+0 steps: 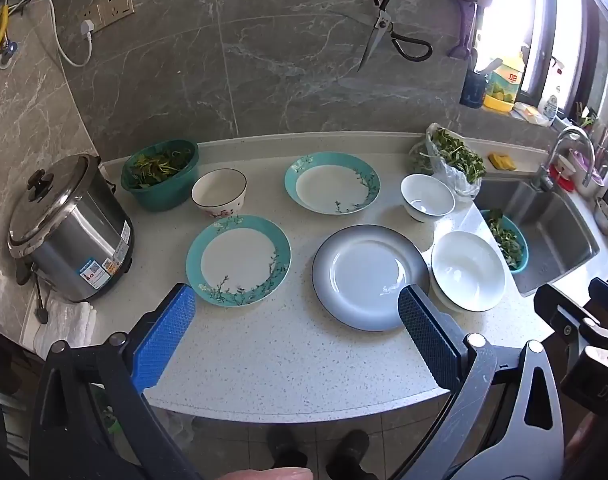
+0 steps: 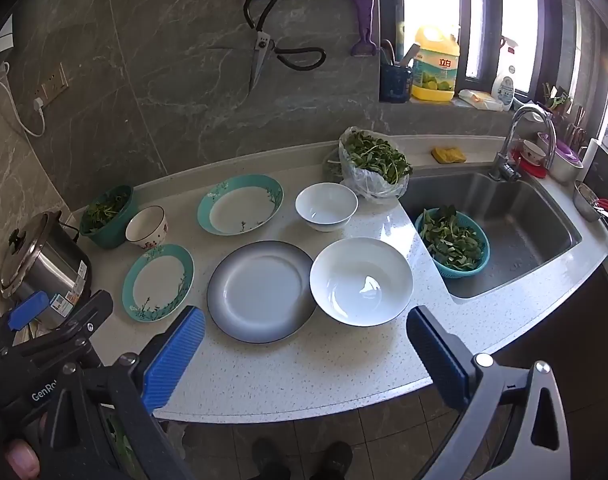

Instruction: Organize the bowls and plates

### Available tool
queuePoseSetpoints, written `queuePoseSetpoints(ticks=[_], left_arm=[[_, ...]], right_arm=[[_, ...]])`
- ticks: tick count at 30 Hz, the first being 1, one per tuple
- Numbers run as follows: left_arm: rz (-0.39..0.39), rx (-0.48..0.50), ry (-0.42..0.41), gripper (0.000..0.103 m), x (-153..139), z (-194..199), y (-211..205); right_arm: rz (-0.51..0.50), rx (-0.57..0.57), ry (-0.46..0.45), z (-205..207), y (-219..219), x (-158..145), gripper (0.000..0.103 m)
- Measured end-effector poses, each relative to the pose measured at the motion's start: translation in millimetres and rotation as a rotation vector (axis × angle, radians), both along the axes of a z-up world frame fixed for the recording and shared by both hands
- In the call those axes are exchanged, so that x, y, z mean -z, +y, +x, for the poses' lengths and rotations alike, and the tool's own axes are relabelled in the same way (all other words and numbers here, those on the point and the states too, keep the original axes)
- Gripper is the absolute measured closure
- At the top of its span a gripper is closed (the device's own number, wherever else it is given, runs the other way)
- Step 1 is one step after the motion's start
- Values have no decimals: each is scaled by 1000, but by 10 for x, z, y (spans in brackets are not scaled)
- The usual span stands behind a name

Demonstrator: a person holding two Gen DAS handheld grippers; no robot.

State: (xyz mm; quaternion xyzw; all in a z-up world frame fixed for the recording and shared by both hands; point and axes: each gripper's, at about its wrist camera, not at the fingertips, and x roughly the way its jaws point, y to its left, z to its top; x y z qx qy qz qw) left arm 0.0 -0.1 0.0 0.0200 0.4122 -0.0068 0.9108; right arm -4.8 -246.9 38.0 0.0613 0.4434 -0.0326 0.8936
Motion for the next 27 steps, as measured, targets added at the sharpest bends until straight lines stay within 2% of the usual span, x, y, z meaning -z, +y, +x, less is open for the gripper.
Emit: queuePoseSetpoints(ticks=[16, 27], left_arm=[[-3, 4, 8, 0, 39, 34, 76], [11, -1, 12, 0, 56, 73, -12]], right_arm=[[-10, -5, 19, 48, 46, 47, 0], [-10, -6, 25, 74, 46, 49, 0]])
